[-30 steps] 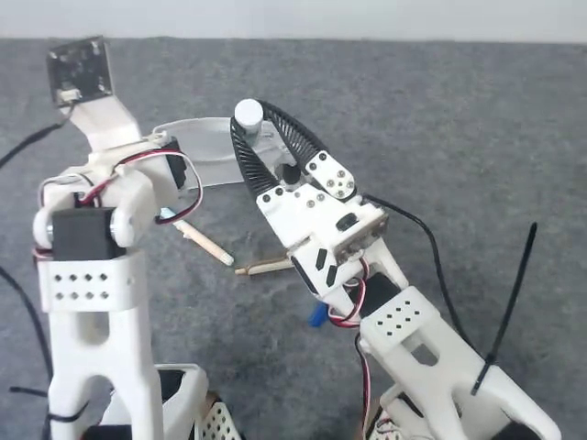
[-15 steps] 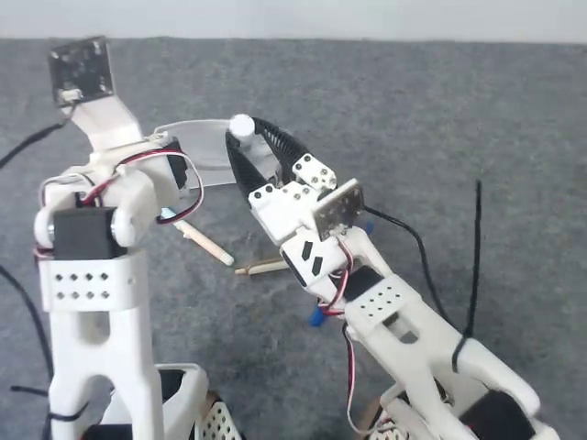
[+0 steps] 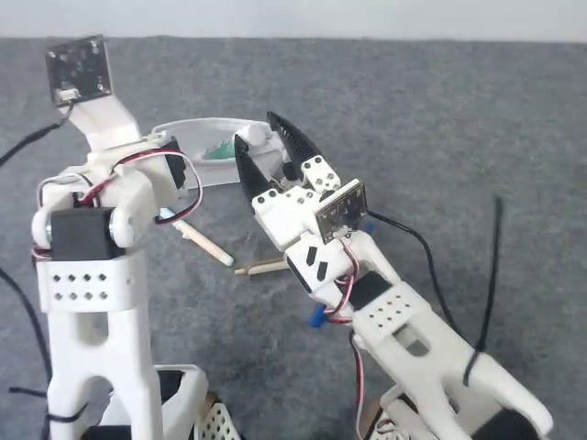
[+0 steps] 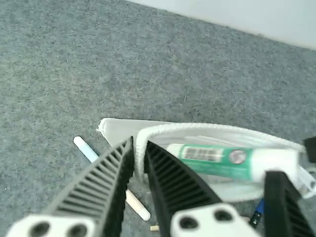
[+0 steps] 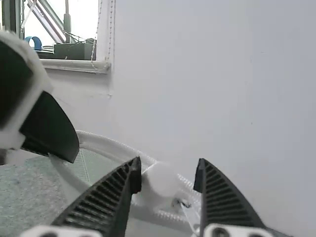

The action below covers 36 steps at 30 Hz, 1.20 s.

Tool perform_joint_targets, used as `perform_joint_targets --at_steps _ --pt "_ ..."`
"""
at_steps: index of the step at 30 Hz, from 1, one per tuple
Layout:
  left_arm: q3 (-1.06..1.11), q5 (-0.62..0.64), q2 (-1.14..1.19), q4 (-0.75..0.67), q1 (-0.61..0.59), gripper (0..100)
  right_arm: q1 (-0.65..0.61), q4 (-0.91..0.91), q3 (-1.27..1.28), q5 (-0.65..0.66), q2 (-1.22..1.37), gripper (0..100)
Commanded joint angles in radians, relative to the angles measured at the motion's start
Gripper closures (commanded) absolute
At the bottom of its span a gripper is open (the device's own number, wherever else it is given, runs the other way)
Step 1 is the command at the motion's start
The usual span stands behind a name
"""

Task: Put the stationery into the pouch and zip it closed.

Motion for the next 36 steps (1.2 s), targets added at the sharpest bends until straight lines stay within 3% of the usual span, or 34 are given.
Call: perform_joint_targets --at_steps 1,13,16,19,24,36 --pt "-0.015 0.009 -0.002 -0.008 -0.003 99 0.012 0.168 -0.009 -0.012 -0.174 82.9" --pt "-0.015 0.008 0.0 -0.008 -0.005 99 0.056 0.591 -0.057 -0.012 -0.437 82.9" --pt "-0.015 0.008 0.0 -0.008 -0.009 99 0.122 0.711 -0.127 -0.106 -0.423 82.9" --pt "-0.018 0.009 -0.008 -0.009 -0.058 99 0.183 0.878 -0.238 -0.204 -0.38 82.9" --pt "-0.016 0.011 -0.008 -0.031 -0.132 99 0.219 1.089 -0.397 -0.262 -0.24 82.6" --pt "0.002 0.011 -0.008 -0.034 -0.147 99 0.266 1.276 -0.58 -0.27 0.117 82.8"
